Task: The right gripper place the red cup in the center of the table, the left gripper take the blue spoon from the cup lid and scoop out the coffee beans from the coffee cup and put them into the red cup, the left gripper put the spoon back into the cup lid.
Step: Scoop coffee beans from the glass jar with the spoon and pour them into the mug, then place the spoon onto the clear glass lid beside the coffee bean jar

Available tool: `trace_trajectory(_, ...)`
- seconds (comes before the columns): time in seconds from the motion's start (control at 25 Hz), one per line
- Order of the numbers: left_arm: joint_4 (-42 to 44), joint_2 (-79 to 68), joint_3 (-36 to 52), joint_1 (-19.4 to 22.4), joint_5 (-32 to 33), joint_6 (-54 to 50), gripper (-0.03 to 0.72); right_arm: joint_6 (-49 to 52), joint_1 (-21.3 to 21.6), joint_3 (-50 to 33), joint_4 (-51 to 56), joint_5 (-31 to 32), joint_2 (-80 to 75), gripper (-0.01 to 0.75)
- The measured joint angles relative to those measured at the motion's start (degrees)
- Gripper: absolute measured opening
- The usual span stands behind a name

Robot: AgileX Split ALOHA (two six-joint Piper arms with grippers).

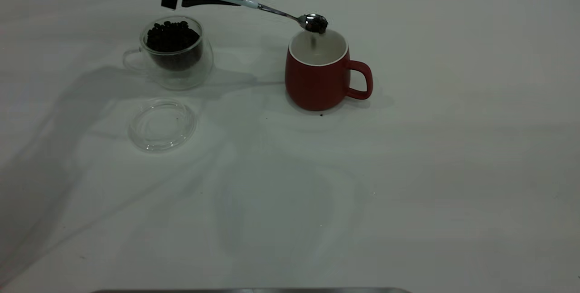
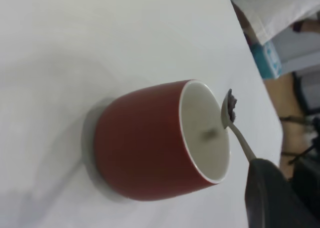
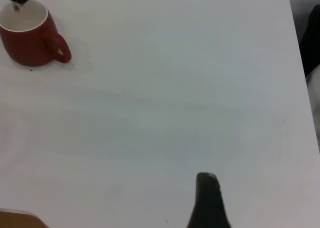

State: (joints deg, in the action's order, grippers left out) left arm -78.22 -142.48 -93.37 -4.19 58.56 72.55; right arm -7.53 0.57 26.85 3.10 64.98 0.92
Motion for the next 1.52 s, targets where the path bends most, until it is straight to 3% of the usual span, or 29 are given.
trace_trajectory(0.28, 0.0, 0.0, 0.0, -0.37, 0.0, 11.45, 0.114, 0.0, 0.0, 0.0, 0.0, 0.0, 0.0, 0.588)
trace_trajectory(0.48, -1.47, 0.0, 0.0, -0.37, 0.39, 11.57, 0.114, 0.0, 0.0, 0.0, 0.0, 0.0, 0.0, 0.588)
trace_trajectory(0.76, -3.46, 0.0, 0.0, 2.75, 6.06, -10.19, 0.114, 0.0, 0.0, 0.0, 0.0, 0.0, 0.0, 0.588)
trace_trajectory(1.0, -1.6, 0.33, 0.0, 7.39, 7.11, -20.5, 0.114, 0.0, 0.0, 0.0, 0.0, 0.0, 0.0, 0.588)
trace_trajectory(1.2, 11.72, 5.74, 2.88, 8.16, 7.36, -24.54, 0.114, 0.0, 0.0, 0.0, 0.0, 0.0, 0.0, 0.588)
trace_trajectory(1.32, 12.11, 9.66, 7.54, 9.38, 8.13, -24.48, 0.114, 0.0, 0.0, 0.0, 0.0, 0.0, 0.0, 0.588)
trace_trajectory(1.52, 12.77, 13.07, 16.04, 16.13, 8.07, -21.36, 0.114, 0.0, 0.0, 0.0, 0.0, 0.0, 0.0, 0.588)
